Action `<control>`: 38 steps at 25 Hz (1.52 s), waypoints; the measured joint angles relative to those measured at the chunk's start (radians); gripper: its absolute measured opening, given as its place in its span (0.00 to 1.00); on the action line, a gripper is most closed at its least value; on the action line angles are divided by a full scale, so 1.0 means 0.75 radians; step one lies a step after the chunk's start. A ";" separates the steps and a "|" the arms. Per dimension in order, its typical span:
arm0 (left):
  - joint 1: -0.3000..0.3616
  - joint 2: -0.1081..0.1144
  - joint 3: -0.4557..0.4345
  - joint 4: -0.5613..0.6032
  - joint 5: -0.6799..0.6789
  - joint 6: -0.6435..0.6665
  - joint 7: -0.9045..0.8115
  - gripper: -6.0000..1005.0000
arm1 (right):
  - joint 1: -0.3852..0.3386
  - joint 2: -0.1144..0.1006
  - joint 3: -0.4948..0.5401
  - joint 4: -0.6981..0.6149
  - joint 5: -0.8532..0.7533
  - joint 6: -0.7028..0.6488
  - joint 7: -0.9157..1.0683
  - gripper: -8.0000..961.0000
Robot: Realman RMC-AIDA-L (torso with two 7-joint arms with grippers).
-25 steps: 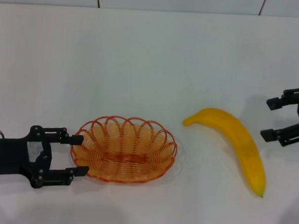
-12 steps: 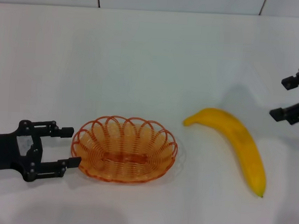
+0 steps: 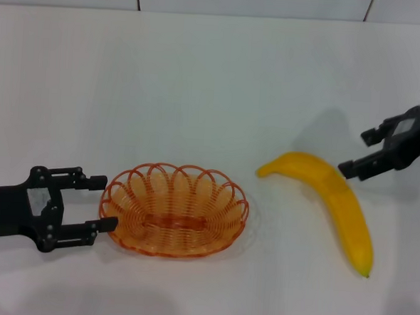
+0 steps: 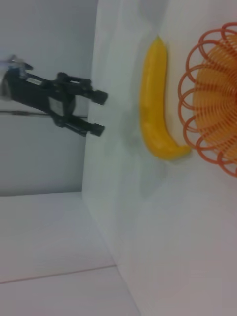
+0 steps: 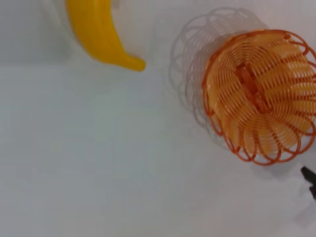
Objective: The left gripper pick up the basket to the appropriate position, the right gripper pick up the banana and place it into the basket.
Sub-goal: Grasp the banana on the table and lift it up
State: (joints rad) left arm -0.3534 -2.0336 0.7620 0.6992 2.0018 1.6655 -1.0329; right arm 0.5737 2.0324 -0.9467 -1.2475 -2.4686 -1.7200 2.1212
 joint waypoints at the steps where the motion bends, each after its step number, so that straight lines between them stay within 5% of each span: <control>1: -0.001 0.000 -0.003 0.000 0.000 0.000 0.001 0.68 | -0.001 0.001 -0.018 0.025 0.002 0.021 -0.004 0.93; 22: 0.001 -0.001 -0.006 -0.004 0.013 0.005 -0.006 0.68 | -0.035 0.002 -0.132 0.327 0.062 0.355 -0.143 0.93; 38: 0.003 0.000 -0.006 -0.004 0.013 0.011 -0.003 0.68 | -0.029 -0.007 -0.104 0.360 -0.029 0.424 -0.134 0.93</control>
State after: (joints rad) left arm -0.3510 -2.0340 0.7577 0.6964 2.0115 1.6739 -1.0355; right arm 0.5519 2.0273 -1.0244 -0.9778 -2.4902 -1.4021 2.0210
